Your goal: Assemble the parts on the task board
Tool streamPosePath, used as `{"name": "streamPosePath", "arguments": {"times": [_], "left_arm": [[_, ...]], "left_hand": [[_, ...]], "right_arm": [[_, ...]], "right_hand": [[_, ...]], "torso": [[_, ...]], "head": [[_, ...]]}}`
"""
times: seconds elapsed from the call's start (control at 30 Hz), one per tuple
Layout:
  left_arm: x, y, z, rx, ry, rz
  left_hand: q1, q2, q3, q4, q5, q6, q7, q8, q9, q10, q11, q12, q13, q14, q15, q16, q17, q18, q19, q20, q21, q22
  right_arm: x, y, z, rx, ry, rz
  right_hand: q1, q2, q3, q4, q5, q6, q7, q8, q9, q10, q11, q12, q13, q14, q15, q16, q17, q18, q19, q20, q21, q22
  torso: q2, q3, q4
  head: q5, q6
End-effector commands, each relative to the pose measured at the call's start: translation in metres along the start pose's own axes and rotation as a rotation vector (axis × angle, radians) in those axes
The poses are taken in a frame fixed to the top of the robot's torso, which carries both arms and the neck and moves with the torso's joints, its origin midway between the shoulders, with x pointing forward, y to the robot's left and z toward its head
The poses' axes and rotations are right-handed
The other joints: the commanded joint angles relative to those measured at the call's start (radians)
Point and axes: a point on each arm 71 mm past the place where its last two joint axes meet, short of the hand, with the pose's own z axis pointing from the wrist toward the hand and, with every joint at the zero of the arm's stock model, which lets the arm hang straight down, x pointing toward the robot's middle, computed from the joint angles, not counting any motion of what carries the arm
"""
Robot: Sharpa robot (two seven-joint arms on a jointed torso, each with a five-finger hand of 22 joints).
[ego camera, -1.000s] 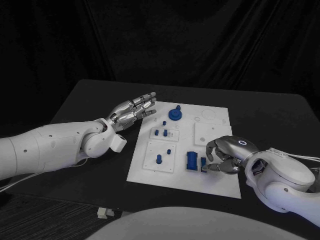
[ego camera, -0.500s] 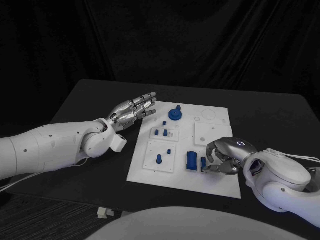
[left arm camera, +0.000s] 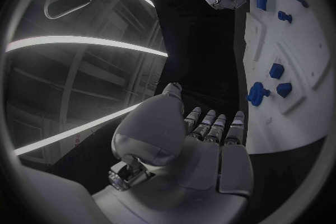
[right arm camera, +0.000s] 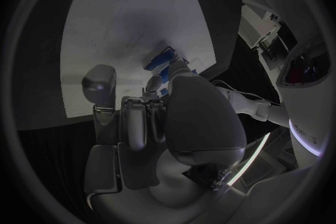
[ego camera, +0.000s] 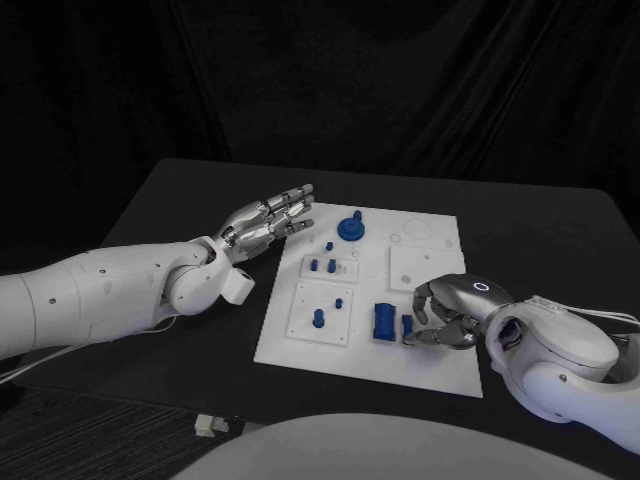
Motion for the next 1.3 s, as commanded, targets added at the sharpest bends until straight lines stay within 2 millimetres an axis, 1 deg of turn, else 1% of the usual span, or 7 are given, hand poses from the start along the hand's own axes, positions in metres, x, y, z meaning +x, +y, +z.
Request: {"name": "streamPosePath", "arguments": {"times": [0.03,0.6,0.7,0.8,0.87,1.07,1.3], "left_arm": [[0.002,-0.006,0.0,0.084,0.008,-0.014],[0.002,-0.005,0.001,0.084,0.01,-0.016],[0.002,-0.005,0.0,0.083,0.009,-0.015],[0.001,-0.005,0.0,0.082,0.008,-0.014],[0.001,-0.005,0.0,0.082,0.007,-0.014],[0.0,-0.006,-0.001,0.081,0.004,-0.012],[0.0,-0.005,-0.001,0.081,0.006,-0.013]], "left_hand": [[0.011,-0.002,0.008,0.0,0.006,0.003,0.006,0.004,0.001,0.002,0.007,0.003,0.002,0.0,0.01,0.005,0.002,0.012,0.001,0.005,0.005,0.002],[0.012,-0.001,0.01,0.0,0.007,0.002,0.007,0.004,0.001,0.002,0.007,0.003,0.002,0.0,0.01,0.005,0.002,0.012,0.001,0.005,0.005,0.001],[0.012,-0.001,0.01,0.0,0.007,0.002,0.007,0.004,0.001,0.002,0.007,0.003,0.002,0.0,0.01,0.005,0.002,0.012,0.001,0.005,0.005,0.001],[0.012,0.0,0.01,0.0,0.007,0.002,0.007,0.004,0.001,0.002,0.007,0.003,0.002,0.0,0.01,0.005,0.002,0.012,0.001,0.005,0.005,0.002],[0.012,0.0,0.01,0.0,0.007,0.002,0.007,0.004,0.001,0.002,0.007,0.003,0.002,0.0,0.01,0.005,0.002,0.012,0.001,0.005,0.005,0.002],[0.013,0.001,0.011,0.0,0.007,0.003,0.007,0.004,0.001,0.002,0.007,0.004,0.002,0.0,0.011,0.006,0.002,0.012,0.001,0.005,0.005,0.001],[0.013,0.001,0.011,0.0,0.007,0.003,0.007,0.004,0.001,0.002,0.007,0.004,0.002,0.0,0.011,0.006,0.002,0.012,0.001,0.005,0.005,0.001]], "right_arm": [[0.001,-0.003,0.001,0.029,-0.009,-0.005],[-0.001,-0.003,0.002,0.024,-0.032,0.006],[-0.002,-0.003,0.001,0.018,-0.047,0.018],[-0.004,-0.004,-0.003,0.01,-0.069,0.034],[-0.006,-0.005,-0.005,0.005,-0.082,0.041],[-0.019,-0.009,-0.012,-0.001,-0.134,0.06],[-0.024,-0.015,-0.013,0.015,-0.123,0.055]], "right_hand": [[0.016,0.004,0.006,-0.002,-0.004,-0.007,0.002,0.005,0.003,0.104,-0.008,0.003,0.263,0.104,-0.008,0.003,0.264,-0.004,0.014,-0.006,-0.006,0.113],[0.04,0.023,0.015,-0.01,-0.004,-0.013,0.003,0.013,0.016,0.104,-0.007,0.003,0.263,0.104,-0.008,0.003,0.264,-0.004,0.015,-0.007,-0.006,0.113],[0.027,0.027,0.009,-0.002,-0.004,-0.011,0.003,0.016,0.019,0.104,-0.007,0.003,0.263,0.104,-0.007,0.003,0.264,-0.005,0.015,-0.006,-0.004,0.113],[-0.033,0.028,-0.033,0.002,-0.004,0.003,0.001,0.028,0.03,0.104,-0.009,0.003,0.263,0.104,-0.006,0.003,0.264,-0.005,0.017,-0.006,0.0,0.114],[-0.068,0.01,-0.063,0.006,-0.004,0.015,-0.002,0.033,0.034,0.104,-0.012,0.003,0.263,0.104,-0.008,0.003,0.264,-0.006,0.019,-0.007,0.006,0.115],[-0.124,0.007,-0.082,0.008,-0.003,0.036,-0.008,0.037,0.038,0.104,-0.018,0.003,0.263,0.104,-0.012,0.003,0.264,-0.007,0.022,-0.01,0.015,0.117],[-0.104,0.019,-0.07,0.002,-0.003,0.036,-0.011,0.033,0.037,0.104,-0.02,0.003,0.263,0.104,-0.015,0.003,0.264,-0.007,0.023,-0.012,0.015,0.117]], "torso": [[0.0,0.0002,-0.0001],[0.0,0.0001,0.0001],[0.0,0.0,0.0],[0.0,0.0,-0.0003],[0.0,0.0,-0.0004],[0.0,0.0001,-0.0001],[-0.001,0.0001,0.0001]], "head": [[0.001,0.0],[0.0,0.0],[0.001,0.0],[0.005,0.0],[0.008,0.0],[0.003,0.0],[0.005,0.0]]}}
